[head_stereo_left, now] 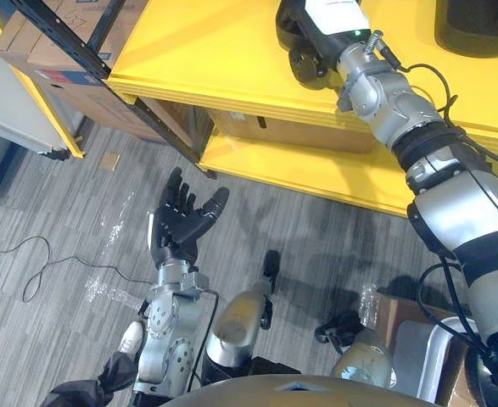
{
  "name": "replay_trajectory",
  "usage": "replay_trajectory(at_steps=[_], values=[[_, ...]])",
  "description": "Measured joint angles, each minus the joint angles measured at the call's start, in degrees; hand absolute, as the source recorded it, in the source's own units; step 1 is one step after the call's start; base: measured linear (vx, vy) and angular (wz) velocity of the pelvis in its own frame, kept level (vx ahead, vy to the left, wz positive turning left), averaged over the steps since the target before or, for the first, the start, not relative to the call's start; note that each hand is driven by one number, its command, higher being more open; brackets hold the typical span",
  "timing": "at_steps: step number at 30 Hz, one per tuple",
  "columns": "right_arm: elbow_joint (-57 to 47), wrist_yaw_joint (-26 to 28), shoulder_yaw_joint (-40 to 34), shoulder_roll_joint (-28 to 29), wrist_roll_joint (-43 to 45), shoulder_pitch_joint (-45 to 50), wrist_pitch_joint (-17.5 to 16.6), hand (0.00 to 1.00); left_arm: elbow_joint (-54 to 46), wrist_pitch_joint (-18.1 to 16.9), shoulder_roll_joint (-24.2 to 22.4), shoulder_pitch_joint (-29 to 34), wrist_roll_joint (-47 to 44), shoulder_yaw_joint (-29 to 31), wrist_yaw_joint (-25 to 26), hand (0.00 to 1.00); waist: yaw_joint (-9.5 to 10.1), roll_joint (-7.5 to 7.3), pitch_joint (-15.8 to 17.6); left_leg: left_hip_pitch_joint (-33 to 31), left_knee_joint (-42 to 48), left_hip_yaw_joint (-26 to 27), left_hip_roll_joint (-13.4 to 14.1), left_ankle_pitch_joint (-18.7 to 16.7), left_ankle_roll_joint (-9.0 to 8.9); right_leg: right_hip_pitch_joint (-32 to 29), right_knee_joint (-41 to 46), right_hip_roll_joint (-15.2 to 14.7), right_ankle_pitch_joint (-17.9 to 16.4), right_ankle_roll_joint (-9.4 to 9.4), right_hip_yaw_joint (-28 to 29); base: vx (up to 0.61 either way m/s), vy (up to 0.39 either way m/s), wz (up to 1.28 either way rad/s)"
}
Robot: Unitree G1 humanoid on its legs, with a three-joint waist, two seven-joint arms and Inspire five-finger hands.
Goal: Walk over and take three plastic housings, then place them on the shelf
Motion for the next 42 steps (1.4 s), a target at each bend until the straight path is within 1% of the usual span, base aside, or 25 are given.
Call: replay_trajectory(at_steps=[5, 10, 12, 14, 16, 18, 20, 22, 25, 26, 28, 29, 31, 32, 33, 34, 35, 36, 37, 38, 40, 42], values=[[0.0, 0.0, 1.1, 0.3, -0.5, 0.0, 0.1, 1.0, 0.0, 0.0, 0.0, 0.0, 0.0, 0.1, -0.4, 1.0, -0.08, -0.2, 0.1, 1.0, 0.0, 0.5, 0.2, 0.0, -0.01, 0.9, -0.9, 0.6, 0.3, 0.26, 0.5, 0.0, -0.021, -0.06], [-0.2, 0.1, 1.4, 0.6, -0.9, -0.1, 0.3, 1.0, 0.0, 0.1, 0.1, 0.0, 0.0, 0.3, -1.8, 1.0, -0.03, -0.59, -0.1, 1.7, 0.0, 1.0, 1.2, -0.1, -0.05, 1.9, -2.5, 2.1, 0.9, 0.21, 0.6, 0.01, -0.046, -0.07], [-0.8, 0.5, 2.2, 0.6, -0.9, -0.1, 0.6, 1.0, 0.0, 0.1, 0.2, 0.1, 0.0, 0.4, -2.3, 1.0, -0.01, -1.03, -0.3, 2.2, 0.0, 1.7, 1.4, -0.1, -0.09, 2.3, -2.9, 2.5, 0.9, 0.21, 0.9, 0.01, -0.052, -0.12], [-3.2, 1.1, 2.7, 0.6, -1.6, -0.1, 0.7, 1.0, 0.3, 0.4, 0.6, 0.2, 0.1, 0.4, -2.7, 1.0, -0.2, -2.21, -0.9, 2.4, 0.0, 2.1, 2.2, -0.2, -0.25, 2.3, -3.7, 3.5, 1.0, 0.04, 1.1, 0.01, -0.067, -0.13], [-4.3, 1.8, 3.4, 0.6, -2.2, -0.1, 1.0, 1.0, 0.4, 0.8, 0.6, 0.3, 0.2, 0.3, -2.9, 1.0, -0.41, -2.77, -1.2, 2.9, 0.0, 2.5, 2.6, -0.3, -0.31, 2.9, -4.3, 4.0, 1.1, -0.02, 1.1, 0.02, -0.062, -0.12], [-4.7, 2.2, 3.6, 1.5, -3.0, -0.1, 1.7, 1.0, 0.4, 1.4, 0.7, 0.3, 0.3, 0.3, -3.1, 1.0, -0.67, -3.87, -2.1, 3.4, 0.0, 3.3, 3.2, -0.3, -0.32, 3.3, -5.2, 5.0, 1.4, -0.23, 1.5, 0.01, -0.062, -0.15], [-4.8, 2.2, 3.6, 1.8, -2.9, -0.1, 1.8, 1.0, 0.5, 1.6, 0.9, 0.2, 0.3, 0.2, -3.4, 1.0, -1.2, -4.32, -2.5, 3.8, 0.0, 3.4, 3.5, -0.3, -0.35, 3.9, -5.8, 5.4, 1.6, -0.27, 1.4, 0.01, -0.051, -0.07], [-6.2, 1.8, 3.7, 2.0, -3.0, 0.2, 2.0, 1.0, 0.7, 1.7, 1.2, 0.3, 0.3, 0.3, -3.8, 1.0, -1.64, -4.52, -3.6, 3.8, 0.0, 3.7, 4.0, -0.4, -0.45, 3.8, -7.0, 6.2, 2.0, -0.23, 1.4, 0.0, -0.035, -0.1], [-12.1, -1.4, 2.9, 2.0, -2.8, 1.2, 2.7, 1.0, 1.2, 1.7, 1.2, 0.3, 0.6, 0.3, -4.0, 1.0, -2.42, -4.58, -5.3, 3.9, 0.0, 4.7, 4.3, -0.4, -0.45, 3.9, -8.0, 6.7, 2.6, -0.14, 1.6, 0.02, -0.02, -0.13], [-16.5, -2.6, 0.8, 2.1, -1.8, 2.9, 3.0, 1.0, 1.6, 1.7, 1.2, 0.3, 1.7, 0.3, -4.2, 1.0, -2.75, -4.66, -6.0, 4.2, 0.0, 5.1, 4.5, -0.4, -0.45, 4.2, -8.9, 7.3, 3.1, -0.24, 1.9, 0.02, -0.025, -0.16], [-26.1, -5.3, -3.7, 3.0, 2.0, 8.3, 3.3, 1.0, 2.3, 1.7, 1.3, 0.5, 2.5, 0.3, -4.7, 1.0, -3.24, -4.87, -7.8, 4.8, 0.0, 6.0, 4.9, -0.5, -0.56, 5.1, -11.0, 8.3, 3.9, -0.14, 2.2, 0.03, -0.03, -0.16], [-29.0, -6.0, -4.9, 3.5, 3.0, 10.3, 3.4, 1.0, 2.6, 1.7, 1.3, 0.6, 2.6, 0.3, -4.8, 1.0, -3.39, -5.0, -8.6, 4.8, 0.0, 6.2, 5.0, -0.5, -0.68, 5.2, -11.5, 8.5, 4.1, -0.12, 2.3, 0.03, -0.022, -0.11], [-41.7, -7.6, -8.8, 4.9, 9.8, 20.0, 3.2, 1.0, 2.7, 1.6, 1.4, 1.6, 2.5, 0.3, -4.9, 1.0, -4.83, -5.28, -11.3, 5.0, 0.0, 6.8, 5.3, -0.8, -1.08, 5.9, -13.8, 9.6, 5.2, 0.0, 2.5, 0.05, -0.019, -0.12], [-44.8, -7.5, -9.4, 5.0, 11.8, 22.7, 3.0, 1.0, 2.7, 1.6, 1.4, 1.9, 2.5, 0.3, -4.9, 1.0, -5.06, -5.33, -12.0, 5.0, 0.0, 7.1, 5.4, -0.9, -1.15, 5.9, -14.4, 9.9, 5.6, 0.0, 2.8, 0.04, -0.015, -0.26], [-50.5, -6.8, -10.4, 5.0, 16.1, 28.2, 2.2, 1.0, 2.7, 1.6, 1.7, 2.3, 2.5, 0.4, -4.9, 1.0, -5.34, -5.39, -12.6, 5.5, 0.0, 8.0, 5.6, -1.0, -1.28, 6.2, -15.7, 10.4, 6.3, 0.08, 3.7, 0.02, -0.009, -0.31], [-55.5, -4.9, -11.2, 5.1, 20.9, 33.5, 1.3, 1.0, 2.7, 1.6, 2.3, 2.5, 2.5, 0.5, -4.9, 1.0, -6.34, -5.39, -12.6, 6.2, 0.0, 8.5, 5.7, -1.1, -1.35, 7.2, -16.9, 10.9, 7.0, 0.07, 3.8, 0.01, -0.009, -0.26], [-57.5, -3.5, -11.4, 5.3, 23.5, 35.9, 1.1, 1.0, 2.7, 1.6, 2.7, 2.5, 2.5, 0.6, -4.9, 1.0, -6.94, -5.38, -12.6, 6.5, 0.0, 8.6, 5.8, -1.2, -1.41, 7.6, -17.3, 11.1, 7.1, 0.13, 3.8, -0.02, -0.008, -0.16], [-60.4, 0.1, -11.3, 5.3, 28.1, 40.0, 1.0, 1.0, 2.7, 1.6, 3.1, 2.5, 2.5, 1.0, -4.9, 1.0, -8.03, -5.53, -12.8, 7.1, 0.0, 8.9, 5.9, -1.4, -1.57, 8.1, -17.8, 11.3, 7.3, 0.27, 4.1, -0.03, -0.004, -0.14], [-61.4, 2.2, -11.2, 5.3, 30.1, 41.5, 1.0, 1.0, 2.7, 1.6, 3.3, 2.4, 2.5, 1.3, -4.9, 1.0, -8.3, -5.56, -12.8, 7.3, -0.1, 9.3, 6.0, -1.4, -1.6, 8.1, -18.0, 11.4, 7.3, 0.33, 4.4, -0.04, -0.001, -0.33], [-62.4, 7.2, -10.5, 5.3, 34.4, 43.5, 1.1, 1.0, 2.6, 1.6, 3.5, 2.2, 2.5, 1.6, -4.9, 1.0, -8.45, -5.48, -12.9, 7.8, -0.1, 10.1, 6.1, -2.0, -2.03, 8.1, -18.3, 11.7, 7.3, 0.1, 4.6, -0.02, 0.006, -0.41], [-62.7, 13.8, -7.8, 5.4, 39.9, 44.2, 1.8, 1.0, 2.5, 1.6, 3.6, 2.0, 2.5, 1.8, -4.8, 1.0, -8.52, -5.6, -13.2, 8.0, -0.1, 11.1, 6.9, -2.8, -1.68, 8.5, -18.8, 12.1, 8.0, 0.06, 3.8, 0.0, 0.005, -0.31], [-62.5, 21.0, -3.5, 6.8, 43.4, 44.4, 3.8, 1.0, 2.5, 2.1, 3.7, 1.8, 2.8, 1.3, -4.9, 1.0, -8.06, -6.98, -14.0, 8.1, 0.0, 11.1, 7.3, -2.8, -1.68, 8.8, -19.1, 12.5, 8.8, -0.38, 3.6, 0.0, -0.009, -0.02]])
